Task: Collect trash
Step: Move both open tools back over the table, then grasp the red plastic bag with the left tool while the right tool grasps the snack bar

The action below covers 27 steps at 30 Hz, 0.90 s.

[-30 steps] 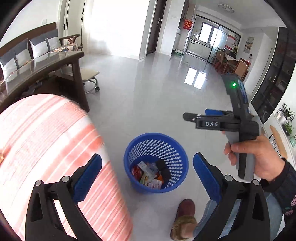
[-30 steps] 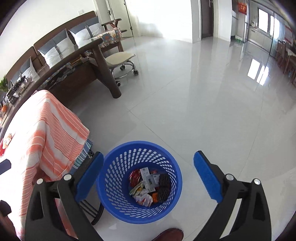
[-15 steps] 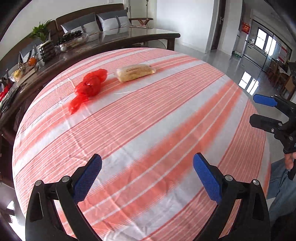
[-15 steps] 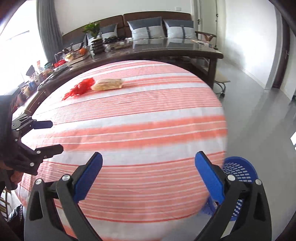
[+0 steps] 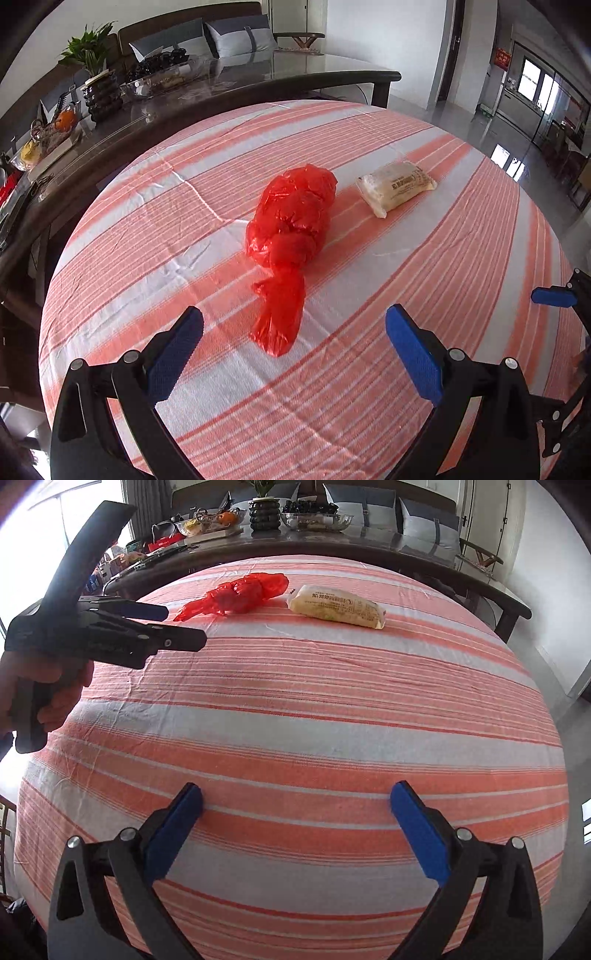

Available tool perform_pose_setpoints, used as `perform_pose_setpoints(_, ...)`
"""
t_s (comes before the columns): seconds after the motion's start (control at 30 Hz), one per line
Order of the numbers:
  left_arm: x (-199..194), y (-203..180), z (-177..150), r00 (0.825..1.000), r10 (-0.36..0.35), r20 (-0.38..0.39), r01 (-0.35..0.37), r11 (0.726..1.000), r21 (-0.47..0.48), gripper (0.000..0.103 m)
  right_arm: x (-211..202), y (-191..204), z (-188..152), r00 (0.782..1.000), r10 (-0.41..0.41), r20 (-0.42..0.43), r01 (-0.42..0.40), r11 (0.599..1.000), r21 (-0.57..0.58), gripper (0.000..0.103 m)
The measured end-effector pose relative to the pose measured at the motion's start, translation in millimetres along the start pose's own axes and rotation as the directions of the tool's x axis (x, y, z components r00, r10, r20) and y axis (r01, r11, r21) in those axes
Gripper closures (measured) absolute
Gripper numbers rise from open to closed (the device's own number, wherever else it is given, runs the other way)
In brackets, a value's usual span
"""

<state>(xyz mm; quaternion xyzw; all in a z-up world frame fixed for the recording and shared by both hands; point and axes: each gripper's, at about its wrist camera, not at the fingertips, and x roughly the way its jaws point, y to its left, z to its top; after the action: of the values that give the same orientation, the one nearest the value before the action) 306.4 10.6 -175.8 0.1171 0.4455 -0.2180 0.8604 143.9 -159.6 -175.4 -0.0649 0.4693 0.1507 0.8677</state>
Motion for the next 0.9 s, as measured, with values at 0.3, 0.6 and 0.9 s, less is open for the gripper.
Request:
perform_pose_setpoints(0.3, 34.2, -0.7, 35.6, 1.000, -0.006, -0.007, 0.007, 0.997, 0.081, 0.034, -1.0, -0.8, -0.4, 1.000, 0.000, 0.000, 0.000, 1.000, 0.000, 0.005)
perform_pose_setpoints(0.6, -4.7, 34.2, 0.9, 1.000, 0.011, 0.026, -0.008, 0.996, -0.087, 0.060, 4.2, -6.8, 26.7, 0.998, 0.066, -0.007, -0.064, 0.990, 0.122, 0.009)
perform_pose_setpoints(0.9, -55.2, 70.7, -47.9, 0.997, 0.037, 0.069, -0.023, 0.980, -0.196, 0.060, 73.7, -43.7, 130.3, 0.990, 0.137, 0.024, -0.124, 0.796, 0.592, 0.035)
